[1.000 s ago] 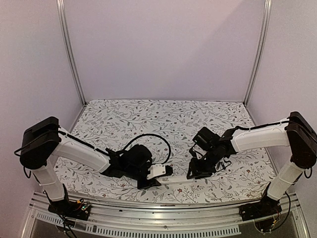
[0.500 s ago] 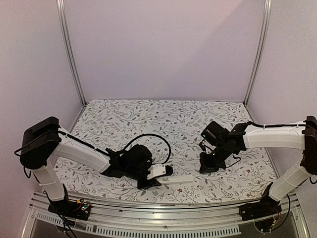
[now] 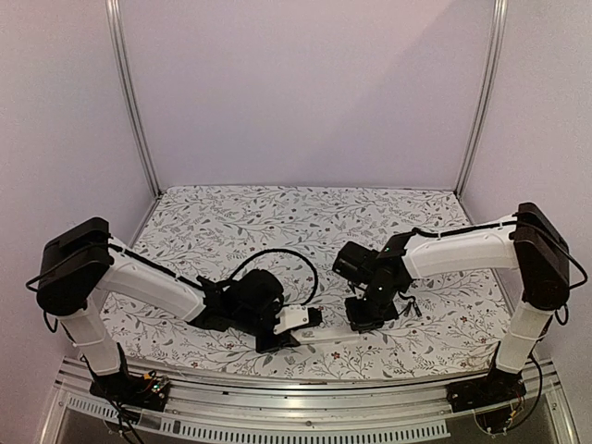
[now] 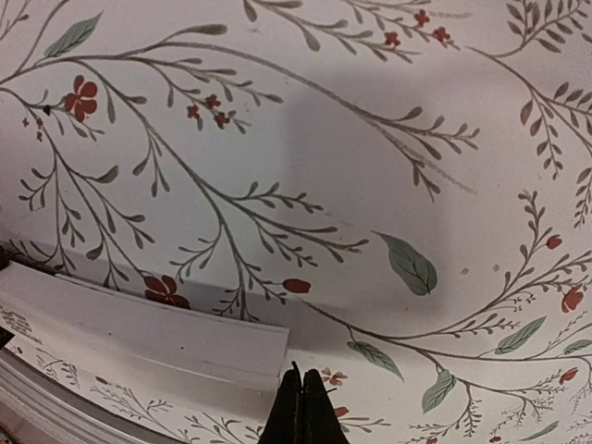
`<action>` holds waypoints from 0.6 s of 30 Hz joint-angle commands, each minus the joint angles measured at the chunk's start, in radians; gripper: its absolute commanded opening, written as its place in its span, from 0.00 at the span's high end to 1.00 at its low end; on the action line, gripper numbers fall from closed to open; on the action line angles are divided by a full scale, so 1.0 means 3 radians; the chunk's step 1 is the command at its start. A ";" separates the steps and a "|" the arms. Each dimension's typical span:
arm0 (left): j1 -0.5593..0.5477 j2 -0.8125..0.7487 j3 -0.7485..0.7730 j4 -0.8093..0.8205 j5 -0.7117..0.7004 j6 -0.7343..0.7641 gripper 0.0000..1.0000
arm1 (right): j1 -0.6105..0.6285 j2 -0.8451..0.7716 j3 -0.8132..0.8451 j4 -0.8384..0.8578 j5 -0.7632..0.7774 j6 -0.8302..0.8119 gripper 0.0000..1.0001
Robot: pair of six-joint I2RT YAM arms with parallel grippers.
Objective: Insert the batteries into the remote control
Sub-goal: Press the battery cover on the remote control.
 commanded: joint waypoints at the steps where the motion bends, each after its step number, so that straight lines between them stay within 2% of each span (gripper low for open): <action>1: -0.0029 0.0129 -0.0002 -0.0014 0.0019 -0.0030 0.83 | 0.0158 0.0308 0.0304 0.0196 -0.0209 -0.0036 1.00; 12: 0.0007 0.0083 -0.0027 -0.0026 0.0026 -0.0034 0.83 | -0.0315 -0.0465 -0.0246 -0.0079 0.0079 -0.0060 1.00; 18: 0.0027 0.0059 -0.0049 -0.0038 0.0057 -0.0041 0.82 | -0.0345 -0.0624 -0.0500 -0.0231 0.0198 -0.0035 1.00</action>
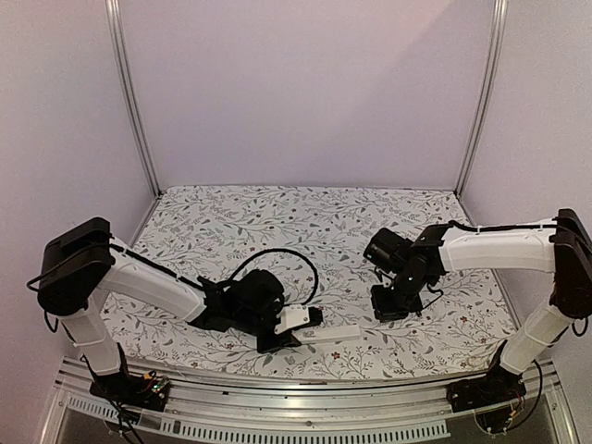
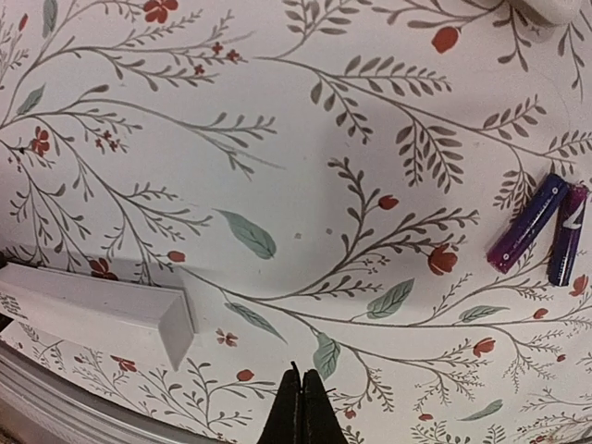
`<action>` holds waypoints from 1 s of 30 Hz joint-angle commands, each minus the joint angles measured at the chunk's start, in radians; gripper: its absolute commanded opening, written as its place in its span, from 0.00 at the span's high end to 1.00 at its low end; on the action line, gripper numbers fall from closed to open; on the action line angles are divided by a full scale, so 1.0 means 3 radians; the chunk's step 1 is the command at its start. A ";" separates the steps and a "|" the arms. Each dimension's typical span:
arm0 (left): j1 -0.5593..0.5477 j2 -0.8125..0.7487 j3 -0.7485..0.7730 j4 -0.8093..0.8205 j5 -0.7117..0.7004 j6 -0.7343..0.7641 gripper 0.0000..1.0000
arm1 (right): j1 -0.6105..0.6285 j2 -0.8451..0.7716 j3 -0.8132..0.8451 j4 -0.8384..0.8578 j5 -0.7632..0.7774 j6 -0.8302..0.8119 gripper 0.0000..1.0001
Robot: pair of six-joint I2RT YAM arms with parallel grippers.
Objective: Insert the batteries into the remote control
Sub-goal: Press the battery cover on the remote control.
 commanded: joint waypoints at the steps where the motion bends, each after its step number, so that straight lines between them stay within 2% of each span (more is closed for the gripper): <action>1: 0.0022 0.0053 -0.0044 -0.0079 0.0045 0.0002 0.82 | 0.0010 -0.0026 -0.0152 -0.0051 0.0043 -0.0001 1.00; 4: 0.0022 0.0063 -0.0024 -0.0096 0.0045 -0.0004 0.82 | 0.0113 0.0076 -0.0064 0.0207 -0.0136 0.0038 1.00; 11: 0.0021 0.0065 0.0020 -0.0111 0.0044 -0.0017 0.82 | 0.0343 0.0688 0.0416 0.0683 -0.0692 0.0027 1.00; 14: 0.0022 0.0055 0.0020 -0.0123 0.0042 -0.0019 0.82 | 0.0258 0.0605 0.0379 0.0610 -0.0587 0.0020 1.00; 17: 0.0020 0.0036 -0.0004 -0.0114 0.0045 -0.0015 0.81 | 0.0027 0.0289 0.0136 0.0551 -0.0474 -0.0035 1.00; 19: 0.0029 0.0012 -0.0024 -0.0115 0.0030 0.0001 0.76 | -0.0117 0.0038 0.0019 0.0509 -0.0399 -0.0130 1.00; 21: 0.0050 -0.0034 -0.0035 -0.0135 0.0007 0.0018 0.62 | -0.0219 -0.0153 -0.0028 0.0458 -0.0325 -0.0335 0.99; 23: 0.0078 -0.0104 -0.0045 -0.0164 0.0007 0.0040 0.47 | -0.0239 -0.0296 -0.0012 0.0374 -0.0205 -0.0560 0.87; 25: 0.0098 -0.0190 -0.0058 -0.0219 -0.0001 0.0074 0.35 | -0.0244 -0.0346 0.0041 0.0285 -0.0139 -0.0739 0.78; 27: 0.0120 -0.0281 -0.0045 -0.0344 -0.0003 0.0100 0.30 | -0.0245 -0.0341 0.0121 0.0261 -0.0171 -0.0977 0.69; 30: 0.0160 -0.0480 0.0018 -0.0658 0.0076 0.0090 0.27 | -0.0245 -0.0328 0.0266 0.0355 -0.0413 -0.1439 0.53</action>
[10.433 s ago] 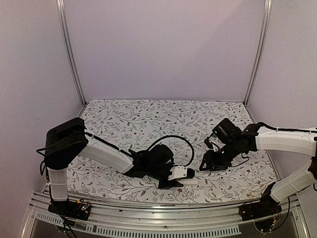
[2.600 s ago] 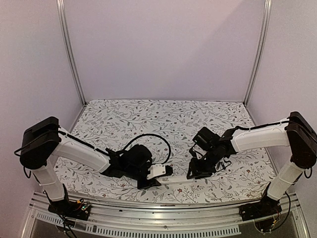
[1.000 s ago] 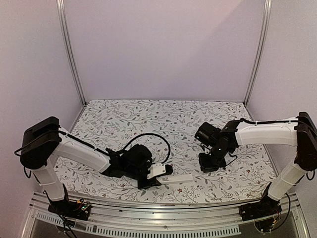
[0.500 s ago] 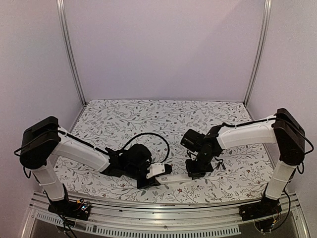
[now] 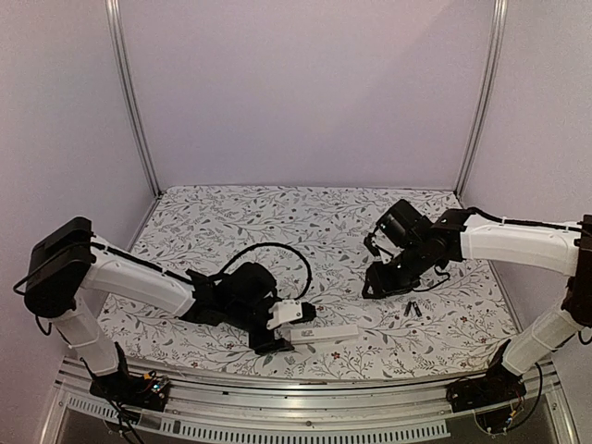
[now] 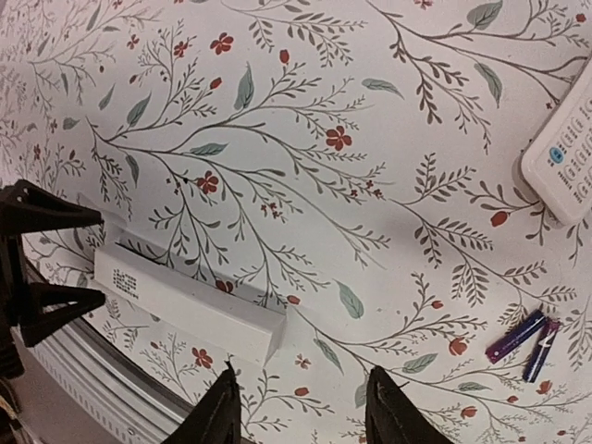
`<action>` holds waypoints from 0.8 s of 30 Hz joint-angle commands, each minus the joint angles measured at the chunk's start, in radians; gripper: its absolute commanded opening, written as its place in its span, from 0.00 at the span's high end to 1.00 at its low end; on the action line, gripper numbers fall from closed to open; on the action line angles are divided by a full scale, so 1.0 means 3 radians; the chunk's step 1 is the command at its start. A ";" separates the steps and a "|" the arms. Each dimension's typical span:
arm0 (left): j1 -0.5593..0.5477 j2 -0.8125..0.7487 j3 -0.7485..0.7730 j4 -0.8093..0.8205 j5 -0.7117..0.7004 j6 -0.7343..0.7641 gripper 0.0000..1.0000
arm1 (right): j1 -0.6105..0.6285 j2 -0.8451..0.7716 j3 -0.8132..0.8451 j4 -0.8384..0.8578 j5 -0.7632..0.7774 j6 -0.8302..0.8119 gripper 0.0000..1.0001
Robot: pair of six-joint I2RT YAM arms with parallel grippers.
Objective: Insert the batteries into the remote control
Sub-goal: Press the battery cover on the remote control, then pick up the remote control from the center of the board.
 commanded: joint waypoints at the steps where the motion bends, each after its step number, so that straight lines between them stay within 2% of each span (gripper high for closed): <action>1: 0.0091 -0.0363 0.0044 -0.0457 0.0092 0.0015 0.26 | 0.0009 0.0012 0.0217 0.0083 -0.0252 -0.0763 0.48; 4: 0.0208 -0.0781 -0.0017 -0.0506 0.0129 -0.0136 0.25 | 0.0034 0.0039 0.0328 0.0324 -0.0492 -0.1122 0.34; 9: 0.0552 -0.1651 -0.0293 -0.0187 0.0012 -0.0667 0.21 | 0.0430 0.0205 0.0364 0.0792 -0.0630 -0.1881 0.31; 13: 0.0782 -0.2321 -0.0590 0.0256 -0.0155 -0.0966 0.14 | 0.0750 0.0567 0.0486 0.0858 -0.0530 -0.2635 0.27; 14: 0.0812 -0.2418 -0.0650 0.0292 -0.0195 -0.0989 0.13 | 0.0791 0.0650 0.0552 0.0840 -0.0487 -0.2794 0.21; 15: 0.0829 -0.2496 -0.0689 0.0305 -0.0241 -0.1017 0.12 | 0.0830 0.0755 0.0632 0.0816 -0.0449 -0.2872 0.07; 16: 0.0851 -0.2546 -0.0713 0.0297 -0.0294 -0.1037 0.12 | 0.0860 0.0836 0.0712 0.0783 -0.0440 -0.2907 0.02; 24: 0.0897 -0.2594 -0.0751 0.0233 -0.0401 -0.1108 0.12 | 0.1055 0.1510 0.1039 0.0652 -0.0229 -0.3218 0.01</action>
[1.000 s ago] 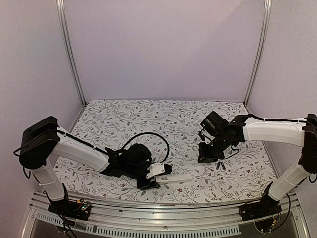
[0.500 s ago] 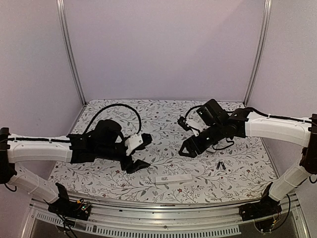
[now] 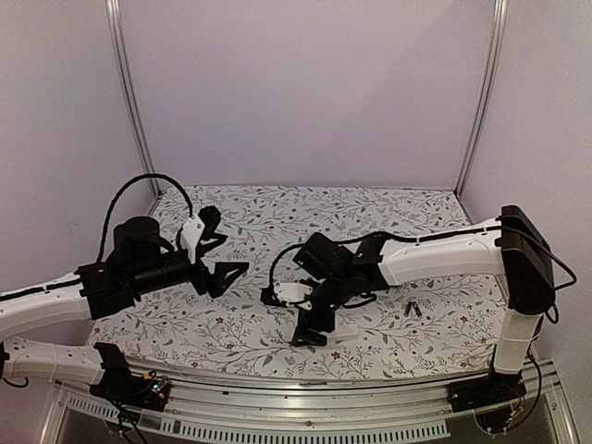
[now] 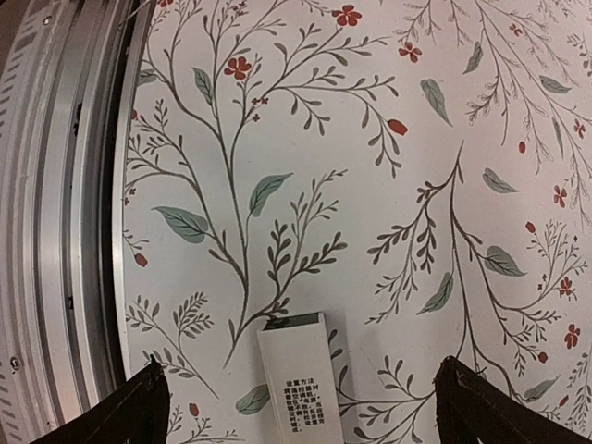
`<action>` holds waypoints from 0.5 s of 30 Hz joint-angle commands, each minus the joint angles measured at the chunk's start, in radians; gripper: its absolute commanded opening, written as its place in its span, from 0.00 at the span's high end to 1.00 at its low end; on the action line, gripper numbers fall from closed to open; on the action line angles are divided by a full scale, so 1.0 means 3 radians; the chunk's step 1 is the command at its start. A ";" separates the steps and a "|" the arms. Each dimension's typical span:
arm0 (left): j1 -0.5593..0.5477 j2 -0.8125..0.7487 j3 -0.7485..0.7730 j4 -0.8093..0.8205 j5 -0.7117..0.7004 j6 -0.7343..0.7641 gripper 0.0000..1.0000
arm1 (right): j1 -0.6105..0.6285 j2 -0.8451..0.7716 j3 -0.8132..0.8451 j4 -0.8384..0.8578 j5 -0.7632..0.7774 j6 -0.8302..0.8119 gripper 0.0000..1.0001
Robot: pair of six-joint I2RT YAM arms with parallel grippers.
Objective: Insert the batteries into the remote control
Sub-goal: Pick up the remote control from the center of the board.
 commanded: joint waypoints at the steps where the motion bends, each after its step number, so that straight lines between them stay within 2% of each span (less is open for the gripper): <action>1: 0.0049 0.0021 -0.0047 0.0034 -0.0089 -0.0087 0.12 | 0.0073 0.0343 0.0258 -0.0201 0.0235 -0.0307 0.02; 6: 0.0054 0.0063 -0.0018 0.0058 -0.0089 -0.0035 0.12 | 0.0077 0.0716 0.0533 -0.0548 0.0354 -0.0305 0.12; 11: 0.0072 0.0067 -0.0027 0.0056 -0.0082 -0.0013 0.12 | 0.0175 0.0749 0.0490 -0.0578 0.0443 -0.0350 0.18; 15: 0.0088 0.0055 -0.0047 0.0085 -0.0082 -0.0023 0.12 | 0.0200 0.0767 0.0489 -0.0636 0.0511 -0.0317 0.30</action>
